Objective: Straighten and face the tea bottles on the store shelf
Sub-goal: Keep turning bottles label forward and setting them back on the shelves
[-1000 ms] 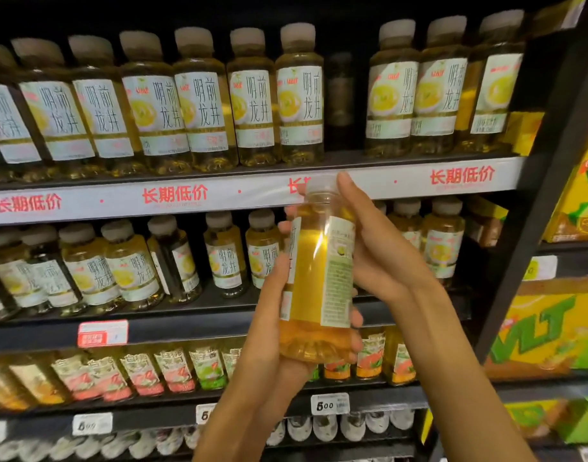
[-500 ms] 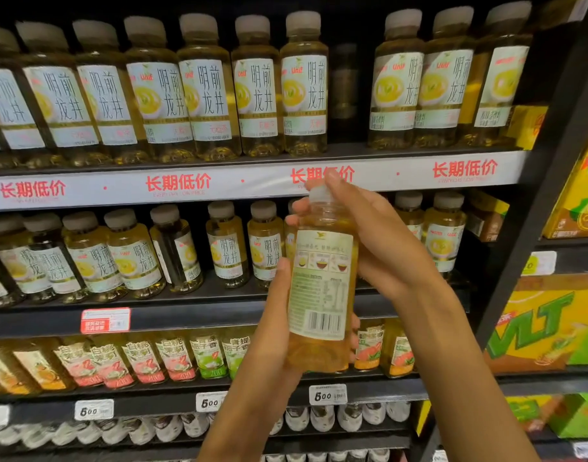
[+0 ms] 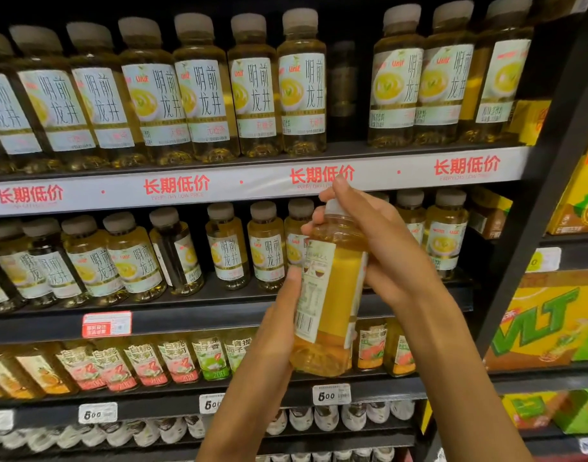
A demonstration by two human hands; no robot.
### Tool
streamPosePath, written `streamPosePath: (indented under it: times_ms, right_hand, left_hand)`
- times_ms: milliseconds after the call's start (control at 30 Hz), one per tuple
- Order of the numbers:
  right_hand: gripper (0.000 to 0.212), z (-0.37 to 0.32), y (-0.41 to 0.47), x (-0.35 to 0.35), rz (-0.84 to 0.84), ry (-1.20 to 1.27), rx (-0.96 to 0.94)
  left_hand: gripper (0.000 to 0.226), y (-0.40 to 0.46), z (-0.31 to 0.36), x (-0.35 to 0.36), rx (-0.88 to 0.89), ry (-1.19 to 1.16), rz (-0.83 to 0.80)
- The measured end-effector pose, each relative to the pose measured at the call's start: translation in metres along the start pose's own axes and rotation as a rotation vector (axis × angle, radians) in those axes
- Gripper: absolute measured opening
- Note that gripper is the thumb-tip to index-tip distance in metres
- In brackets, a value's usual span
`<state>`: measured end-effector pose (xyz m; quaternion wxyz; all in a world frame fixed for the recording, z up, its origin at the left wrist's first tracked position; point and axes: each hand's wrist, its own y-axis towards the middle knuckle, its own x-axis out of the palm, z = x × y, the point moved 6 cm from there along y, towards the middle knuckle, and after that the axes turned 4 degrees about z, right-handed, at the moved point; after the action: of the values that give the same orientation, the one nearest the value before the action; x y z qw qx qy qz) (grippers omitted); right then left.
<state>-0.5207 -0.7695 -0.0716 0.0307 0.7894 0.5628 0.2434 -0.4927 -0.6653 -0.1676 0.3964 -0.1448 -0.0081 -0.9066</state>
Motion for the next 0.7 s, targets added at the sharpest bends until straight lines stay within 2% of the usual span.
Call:
streamPosePath:
  times_ms: [100,167,300,400,467,600,700]
  right_hand:
    - [0.033,0.001,0.001,-0.001,0.026,-0.067,0.012]
    - [0.038,0.004,0.001,-0.001,0.006,-0.061,0.039]
    - [0.032,0.011,-0.005,-0.004,-0.036,0.020,0.030]
    - [0.025,0.020,-0.014,-0.012,-0.024,0.073,0.001]
    - [0.024,0.029,-0.023,-0.018,0.007,0.122,0.005]
    - [0.025,0.041,-0.037,-0.032,0.144,0.091,-0.002]
    - [0.027,0.044,-0.040,-0.039,0.232,0.063,-0.012]
  left_hand:
    - [0.094,-0.002,-0.003,0.000,0.021,0.011,0.047]
    - [0.090,-0.003,-0.007,-0.002,-0.015,-0.057,0.018]
    - [0.077,-0.015,-0.012,0.007,-0.141,-0.255,-0.258]
    - [0.076,-0.021,-0.018,0.012,-0.213,-0.286,-0.381]
    - [0.077,-0.020,-0.026,0.008,-0.208,-0.187,-0.357]
    - [0.075,-0.015,-0.030,-0.006,-0.145,0.128,-0.173]
    - [0.064,-0.017,-0.025,-0.003,-0.065,0.267,-0.162]
